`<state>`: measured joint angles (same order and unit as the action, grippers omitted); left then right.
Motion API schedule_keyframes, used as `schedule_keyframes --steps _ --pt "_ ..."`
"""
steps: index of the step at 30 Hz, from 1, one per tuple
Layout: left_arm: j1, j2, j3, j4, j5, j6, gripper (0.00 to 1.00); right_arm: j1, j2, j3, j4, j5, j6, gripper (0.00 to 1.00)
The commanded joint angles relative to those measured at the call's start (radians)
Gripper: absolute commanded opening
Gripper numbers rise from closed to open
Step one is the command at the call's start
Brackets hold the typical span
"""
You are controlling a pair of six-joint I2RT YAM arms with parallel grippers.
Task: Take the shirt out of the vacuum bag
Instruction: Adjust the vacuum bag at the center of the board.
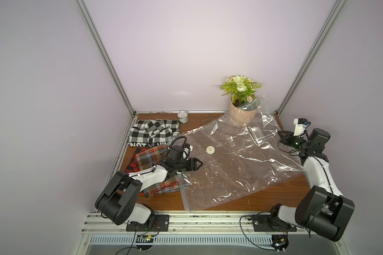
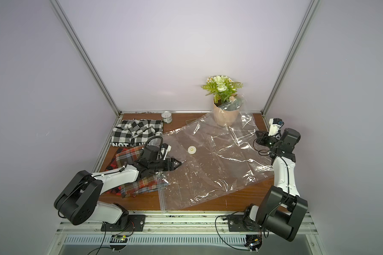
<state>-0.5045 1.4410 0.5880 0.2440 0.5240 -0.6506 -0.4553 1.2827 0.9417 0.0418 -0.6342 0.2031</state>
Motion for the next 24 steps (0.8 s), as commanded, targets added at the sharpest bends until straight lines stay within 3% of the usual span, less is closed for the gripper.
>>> schedule_keyframes --steps 1,15,24 --pt "-0.014 0.0 0.01 0.027 0.022 0.006 0.7 0.009 -0.03 0.086 -0.126 0.105 0.037 0.0" --pt "-0.093 0.042 0.083 0.06 0.028 -0.03 0.7 0.012 -0.094 0.247 -0.333 0.458 0.008 0.0" --pt "-0.143 0.098 0.158 0.04 -0.04 -0.026 0.71 0.01 -0.112 0.331 -0.4 0.553 -0.03 0.0"
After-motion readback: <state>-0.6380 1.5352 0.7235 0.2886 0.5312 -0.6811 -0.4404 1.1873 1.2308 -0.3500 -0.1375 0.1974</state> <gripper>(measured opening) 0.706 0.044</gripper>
